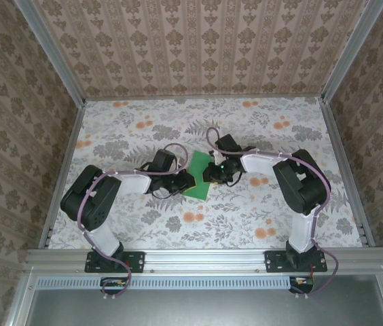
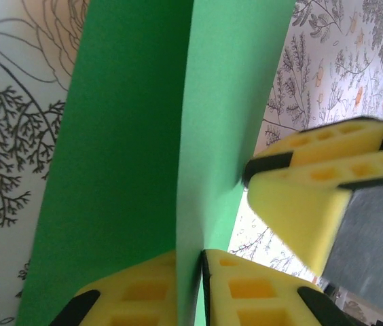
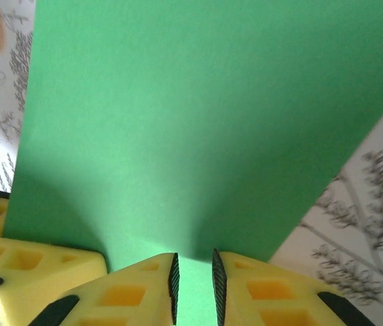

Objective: Fold a paper plane with a square sheet of paper (pick it up from the middle)
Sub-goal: Fold the triangle a second time at the center of the table.

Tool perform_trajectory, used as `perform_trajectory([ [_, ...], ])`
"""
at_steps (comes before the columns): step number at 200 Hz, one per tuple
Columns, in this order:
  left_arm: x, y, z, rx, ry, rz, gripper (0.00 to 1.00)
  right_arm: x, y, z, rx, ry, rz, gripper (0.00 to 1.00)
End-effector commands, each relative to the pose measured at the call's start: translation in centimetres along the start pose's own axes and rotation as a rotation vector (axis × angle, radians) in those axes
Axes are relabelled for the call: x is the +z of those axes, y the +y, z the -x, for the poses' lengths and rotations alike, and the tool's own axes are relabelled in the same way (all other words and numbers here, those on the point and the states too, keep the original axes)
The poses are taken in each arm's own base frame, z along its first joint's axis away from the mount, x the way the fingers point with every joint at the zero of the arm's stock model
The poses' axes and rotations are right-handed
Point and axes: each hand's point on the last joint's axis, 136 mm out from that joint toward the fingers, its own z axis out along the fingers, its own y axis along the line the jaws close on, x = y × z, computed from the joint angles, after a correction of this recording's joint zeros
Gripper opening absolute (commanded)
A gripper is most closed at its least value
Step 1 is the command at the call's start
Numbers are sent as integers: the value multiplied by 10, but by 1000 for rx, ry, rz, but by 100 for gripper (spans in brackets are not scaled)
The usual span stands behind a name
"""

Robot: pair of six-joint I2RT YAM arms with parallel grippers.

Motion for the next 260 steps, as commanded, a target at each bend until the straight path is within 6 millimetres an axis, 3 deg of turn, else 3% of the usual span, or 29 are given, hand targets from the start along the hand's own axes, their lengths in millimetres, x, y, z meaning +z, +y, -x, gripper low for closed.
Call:
perform_trajectory([
  [1, -3, -5, -1, -1, -21, -12, 14, 9, 0, -11, 57, 26, -24, 24],
  [31, -6, -5, -3, 0, -23, -10, 19, 17, -6, -25, 55, 77, -43, 23],
  [60, -11, -3, -5, -1, -23, -8, 27, 14, -32, -46, -48, 179, -136, 24],
  [77, -12, -4, -7, 3, -16, -15, 28, 7, -42, -47, -101, 196, -163, 24],
  [114, -11, -12, -9, 17, -6, -52, 25, 5, -21, -33, -84, 153, -73, 24],
  [196, -16, -51, -9, 83, -3, -174, 22, 16, -35, -33, 23, 159, -127, 15],
  [219, -14, -44, -11, 64, 4, -135, 21, 13, -29, -30, 17, 148, -102, 14],
  [260, -13, -15, -14, 15, 0, -33, 20, -13, 12, -7, -46, 48, 24, 14],
])
